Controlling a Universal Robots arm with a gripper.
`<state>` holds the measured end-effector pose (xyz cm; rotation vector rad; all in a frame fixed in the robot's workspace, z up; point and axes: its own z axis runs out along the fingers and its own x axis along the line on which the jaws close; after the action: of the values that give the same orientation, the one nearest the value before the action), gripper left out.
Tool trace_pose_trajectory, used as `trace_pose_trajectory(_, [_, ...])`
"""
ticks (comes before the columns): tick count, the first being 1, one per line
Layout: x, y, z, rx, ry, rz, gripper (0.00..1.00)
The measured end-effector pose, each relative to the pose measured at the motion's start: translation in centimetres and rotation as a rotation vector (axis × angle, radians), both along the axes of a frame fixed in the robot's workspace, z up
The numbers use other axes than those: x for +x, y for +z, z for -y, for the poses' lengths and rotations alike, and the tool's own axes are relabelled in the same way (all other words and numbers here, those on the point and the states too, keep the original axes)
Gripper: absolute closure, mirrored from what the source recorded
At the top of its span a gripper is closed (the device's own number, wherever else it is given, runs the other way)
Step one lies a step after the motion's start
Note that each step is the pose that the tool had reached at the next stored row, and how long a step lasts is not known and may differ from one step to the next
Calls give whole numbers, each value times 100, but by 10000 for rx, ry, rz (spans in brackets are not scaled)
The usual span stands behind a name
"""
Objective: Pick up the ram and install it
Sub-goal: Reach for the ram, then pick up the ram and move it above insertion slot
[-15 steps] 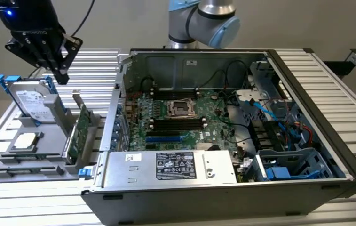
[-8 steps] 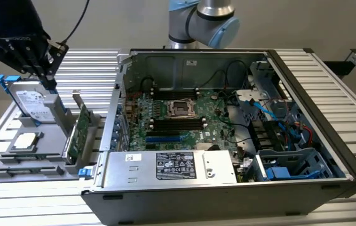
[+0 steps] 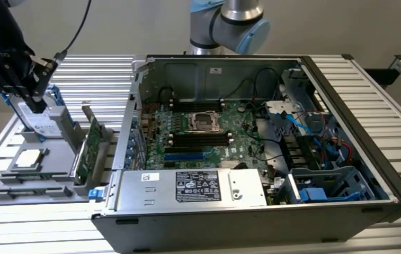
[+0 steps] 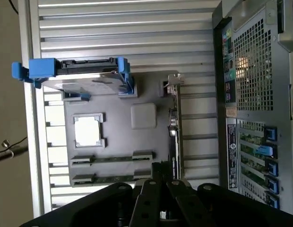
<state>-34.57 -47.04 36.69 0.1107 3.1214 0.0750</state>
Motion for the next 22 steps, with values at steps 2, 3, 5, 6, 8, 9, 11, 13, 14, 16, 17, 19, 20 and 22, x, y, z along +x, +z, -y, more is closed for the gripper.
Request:
trace_pose_trajectory(2, [-43, -6, 78, 0, 0, 0, 89])
trace_pose_trajectory(3, [-64, -10, 112, -1, 0, -1, 89])
trace_pose_trajectory(5, [-106, -27, 167, 0, 0, -22, 89])
trace_pose_trajectory(6, [-126, -37, 187, -1, 0, -49, 89])
trace_pose_trajectory(8, [-175, -59, 216, -1, -1, -100, 89])
trace_pose_trajectory(9, [-198, -70, 230, 0, 0, -128, 89])
trace_pose_trajectory(11, [-243, -85, 262, -2, 2, -181, 89])
trace_pose_trajectory(13, [-280, -94, 314, 0, -1, -212, 89])
trace_pose_trajectory(14, [-296, -97, 342, -1, -1, -222, 89])
trace_pose_trajectory(16, [-311, -99, 383, -1, 1, -238, 89])
trace_pose_trajectory(17, [-311, -99, 383, -1, 0, -239, 89])
trace_pose_trajectory(19, [-311, -99, 383, -1, -1, -239, 89])
trace_pose_trajectory(20, [-311, -99, 384, 0, 1, -239, 89])
trace_pose_trajectory(22, [-311, -99, 384, 0, 0, -240, 89])
